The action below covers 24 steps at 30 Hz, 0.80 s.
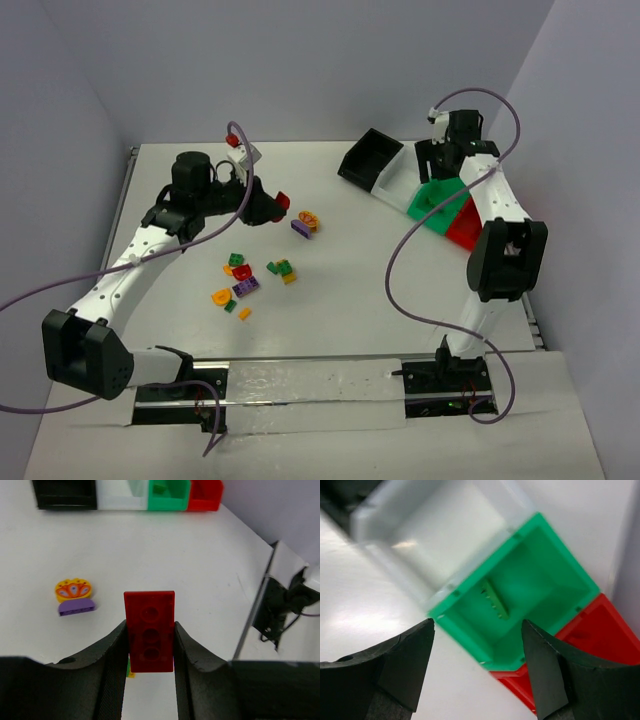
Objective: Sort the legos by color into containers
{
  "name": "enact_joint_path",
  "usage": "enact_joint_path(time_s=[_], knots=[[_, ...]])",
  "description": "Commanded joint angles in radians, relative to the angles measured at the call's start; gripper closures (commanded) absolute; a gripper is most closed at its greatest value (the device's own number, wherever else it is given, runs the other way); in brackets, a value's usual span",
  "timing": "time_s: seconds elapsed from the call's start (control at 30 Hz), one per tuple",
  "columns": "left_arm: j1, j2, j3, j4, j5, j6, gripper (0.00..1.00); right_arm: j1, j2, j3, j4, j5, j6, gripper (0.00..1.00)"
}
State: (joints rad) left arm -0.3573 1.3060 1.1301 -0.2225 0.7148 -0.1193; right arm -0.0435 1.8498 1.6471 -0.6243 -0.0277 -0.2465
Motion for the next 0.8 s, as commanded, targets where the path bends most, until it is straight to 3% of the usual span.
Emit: enact_joint_path(time_s=[0.0,0.07,0.23,0.4,0.5,0.57,0.63,0.77], knots=[[-0.003,-0.009,0.005,0.016,0.211,0.005,0.93,0.035,-0.182,0.028,-0.065,-0.35,-0.062,0.23],[-0.003,-0.001,0.001,0.021,0.397,-0.012,0.95,0.075,-0.282,-0.016,-0.108,-0.612,-0.142,0.24],[-0.005,0.008,-0.013,-0.05,0.587,0.038,0.96,0.245,-0.431,-0.068,-0.199,-0.835,-0.338,0.25],[-0.006,0.042,-0.002,-0.198,0.729,0.173,0.95,0.417,-0.54,-0.124,-0.223,-0.847,-0.45,0.25],[-0.011,0.099,0.052,-0.507,0.778,0.445,0.93,0.538,-0.521,-0.056,-0.325,-0.826,-0.54,0.25],[-0.014,0.123,0.079,-0.625,0.793,0.503,0.91,0.601,-0.508,-0.032,-0.344,-0.78,-0.562,0.25],[-0.017,0.128,0.079,-0.642,0.813,0.555,0.88,0.657,-0.498,-0.015,-0.388,-0.731,-0.586,0.24],[-0.047,0.095,0.033,-0.56,0.807,0.48,0.85,0.798,-0.488,-0.024,-0.413,-0.679,-0.6,0.22]])
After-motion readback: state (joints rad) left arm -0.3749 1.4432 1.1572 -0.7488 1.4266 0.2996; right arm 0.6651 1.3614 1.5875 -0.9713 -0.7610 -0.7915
